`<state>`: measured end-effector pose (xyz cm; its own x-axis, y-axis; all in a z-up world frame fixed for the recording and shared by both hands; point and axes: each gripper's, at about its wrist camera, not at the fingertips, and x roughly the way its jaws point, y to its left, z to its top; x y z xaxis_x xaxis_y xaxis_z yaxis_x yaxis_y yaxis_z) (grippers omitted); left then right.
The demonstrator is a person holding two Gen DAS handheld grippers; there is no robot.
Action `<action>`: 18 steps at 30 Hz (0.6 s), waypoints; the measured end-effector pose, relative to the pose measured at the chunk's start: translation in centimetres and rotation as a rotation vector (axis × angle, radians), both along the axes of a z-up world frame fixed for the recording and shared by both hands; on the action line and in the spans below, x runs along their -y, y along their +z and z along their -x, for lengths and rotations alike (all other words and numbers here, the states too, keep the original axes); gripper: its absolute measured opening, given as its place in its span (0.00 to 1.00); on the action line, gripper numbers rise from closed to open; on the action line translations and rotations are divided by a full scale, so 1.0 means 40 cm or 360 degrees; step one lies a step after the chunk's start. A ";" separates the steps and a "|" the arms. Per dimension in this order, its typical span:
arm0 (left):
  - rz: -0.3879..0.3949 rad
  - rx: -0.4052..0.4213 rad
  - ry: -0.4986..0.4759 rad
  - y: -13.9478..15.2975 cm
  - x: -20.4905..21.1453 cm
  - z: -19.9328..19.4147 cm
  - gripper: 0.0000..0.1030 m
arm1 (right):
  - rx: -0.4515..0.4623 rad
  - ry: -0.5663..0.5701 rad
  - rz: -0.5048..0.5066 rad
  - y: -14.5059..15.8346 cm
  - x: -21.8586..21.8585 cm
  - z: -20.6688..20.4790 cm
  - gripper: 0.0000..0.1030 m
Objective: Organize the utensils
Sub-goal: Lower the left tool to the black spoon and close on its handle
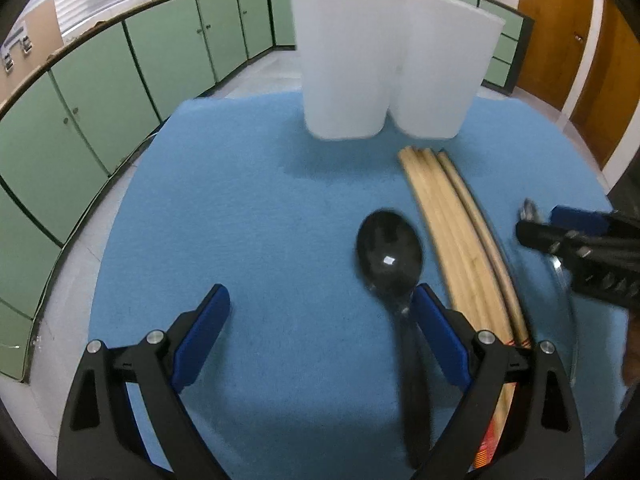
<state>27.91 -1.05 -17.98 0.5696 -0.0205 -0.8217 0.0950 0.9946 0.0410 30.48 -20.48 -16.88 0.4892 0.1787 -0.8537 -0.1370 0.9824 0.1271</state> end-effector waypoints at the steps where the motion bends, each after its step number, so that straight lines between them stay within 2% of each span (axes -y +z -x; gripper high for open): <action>1: -0.0002 0.0014 -0.0011 0.012 0.011 -0.003 0.87 | -0.0003 -0.0002 -0.0002 0.001 0.000 -0.004 0.62; 6: -0.0072 0.0015 -0.0021 0.029 0.047 -0.042 0.87 | -0.0029 -0.0020 -0.0029 0.004 -0.003 -0.027 0.61; 9: -0.0051 -0.0025 -0.0006 0.016 0.051 -0.070 0.86 | -0.0036 -0.0022 -0.0034 0.001 -0.001 -0.024 0.56; 12: 0.0012 -0.0071 -0.0006 0.005 0.049 -0.078 0.73 | -0.0032 -0.0019 -0.0017 -0.001 0.000 -0.023 0.42; 14: 0.0051 -0.0057 -0.0007 0.005 0.047 -0.078 0.69 | -0.0030 -0.0011 -0.0011 -0.003 0.000 -0.025 0.31; 15: 0.0054 -0.0051 -0.0013 0.007 0.046 -0.077 0.63 | -0.0031 -0.0007 -0.0014 -0.006 0.001 -0.024 0.27; 16: 0.0070 -0.0043 -0.0030 0.012 0.051 -0.078 0.54 | -0.0033 -0.0005 -0.0026 -0.005 0.003 -0.025 0.27; 17: 0.0087 -0.0039 -0.0037 0.009 0.039 -0.074 0.48 | -0.0036 -0.0007 -0.0037 -0.006 0.003 -0.025 0.27; 18: 0.0111 -0.0036 -0.0043 0.012 0.039 -0.073 0.38 | -0.0041 -0.0008 -0.0051 -0.005 0.007 -0.026 0.27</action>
